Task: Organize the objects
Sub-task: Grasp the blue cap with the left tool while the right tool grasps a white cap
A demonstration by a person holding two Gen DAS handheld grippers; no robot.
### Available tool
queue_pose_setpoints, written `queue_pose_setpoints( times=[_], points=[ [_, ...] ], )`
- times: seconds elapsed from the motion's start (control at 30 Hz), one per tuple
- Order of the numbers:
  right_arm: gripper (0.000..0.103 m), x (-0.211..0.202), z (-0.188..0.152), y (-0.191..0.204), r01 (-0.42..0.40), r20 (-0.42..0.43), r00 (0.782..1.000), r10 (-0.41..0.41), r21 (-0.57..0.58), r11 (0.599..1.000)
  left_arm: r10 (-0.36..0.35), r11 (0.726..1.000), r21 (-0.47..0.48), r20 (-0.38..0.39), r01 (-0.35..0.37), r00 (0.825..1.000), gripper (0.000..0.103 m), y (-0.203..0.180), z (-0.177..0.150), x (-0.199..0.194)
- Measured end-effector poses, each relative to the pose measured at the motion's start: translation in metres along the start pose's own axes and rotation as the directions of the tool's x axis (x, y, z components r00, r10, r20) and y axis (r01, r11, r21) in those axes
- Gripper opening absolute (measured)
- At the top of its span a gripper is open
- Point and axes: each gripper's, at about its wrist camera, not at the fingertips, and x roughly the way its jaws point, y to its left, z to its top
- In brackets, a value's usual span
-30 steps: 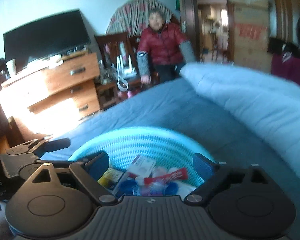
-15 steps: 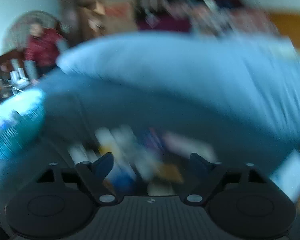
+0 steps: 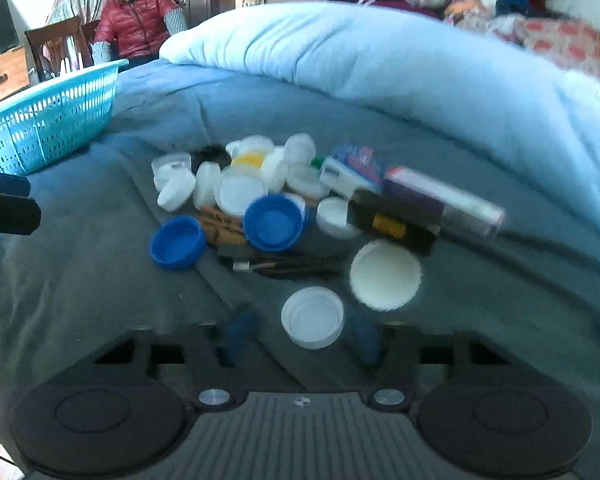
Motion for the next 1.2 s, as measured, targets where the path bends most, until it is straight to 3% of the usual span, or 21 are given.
queue_pose_setpoints(
  times=[0.03, 0.17, 0.27, 0.4, 0.5, 0.57, 0.7, 0.8, 0.9, 0.97, 1.03, 1.13, 1.2],
  points=[
    [0.035, -0.005, 0.001, -0.002, -0.005, 0.007, 1.000, 0.005, 0.008, 1.000, -0.009, 1.000, 0.015, -0.002, 0.009, 1.000, 0.087, -0.004, -0.001, 0.005],
    [0.035, -0.026, 0.001, -0.007, -0.013, 0.055, 0.998, 0.011, 0.038, 0.999, -0.051, 0.998, 0.048, 0.009, 0.050, 0.999, 0.077, -0.017, -0.002, 0.032],
    [0.035, -0.026, -0.006, -0.018, -0.015, 0.035, 0.999, 0.012, 0.077, 0.997, -0.059, 0.996, 0.075, 0.022, 0.057, 0.998, 0.073, -0.026, -0.001, 0.057],
    [0.035, -0.023, -0.011, -0.023, -0.024, 0.025, 0.999, 0.022, 0.096, 0.995, -0.040, 0.991, 0.131, -0.001, 0.040, 0.999, 0.070, -0.040, -0.006, 0.085],
    [0.035, -0.023, -0.013, -0.026, -0.029, 0.029, 0.999, 0.025, 0.111, 0.993, -0.012, 0.993, 0.119, -0.018, 0.014, 1.000, 0.059, -0.041, -0.009, 0.096],
    [0.035, -0.021, -0.013, -0.025, -0.025, 0.035, 0.999, 0.021, 0.115, 0.993, -0.008, 0.994, 0.108, -0.007, 0.009, 1.000, 0.040, -0.039, -0.009, 0.096],
    [0.035, -0.030, -0.006, -0.022, -0.025, 0.067, 0.998, 0.017, 0.117, 0.993, -0.005, 0.996, 0.091, 0.045, 0.001, 0.999, 0.039, -0.039, 0.002, 0.079],
    [0.035, -0.042, 0.012, -0.016, -0.027, 0.100, 0.995, 0.018, 0.087, 0.996, 0.049, 0.996, 0.070, 0.140, -0.059, 0.989, 0.039, -0.030, 0.030, 0.042],
    [0.035, -0.059, 0.051, -0.003, -0.041, 0.176, 0.984, 0.032, 0.048, 0.998, 0.151, 0.986, 0.038, 0.240, -0.164, 0.959, 0.039, -0.009, 0.064, 0.001],
    [0.035, -0.069, 0.084, 0.009, -0.062, 0.237, 0.970, 0.055, 0.021, 0.998, 0.250, 0.966, -0.005, 0.293, -0.260, 0.923, 0.039, 0.014, 0.089, -0.029],
    [0.035, -0.079, 0.124, 0.028, -0.086, 0.300, 0.950, 0.091, -0.027, 0.996, 0.357, 0.932, -0.064, 0.327, -0.356, 0.875, 0.039, 0.044, 0.111, -0.060],
    [0.035, -0.089, 0.187, 0.066, -0.155, 0.368, 0.912, 0.181, -0.099, 0.983, 0.478, 0.878, -0.153, 0.301, -0.453, 0.825, 0.039, 0.092, 0.138, -0.093],
    [0.035, -0.090, 0.226, 0.096, -0.217, 0.381, 0.888, 0.258, -0.147, 0.965, 0.536, 0.844, -0.197, 0.265, -0.499, 0.802, 0.039, 0.123, 0.149, -0.107]
  ],
)
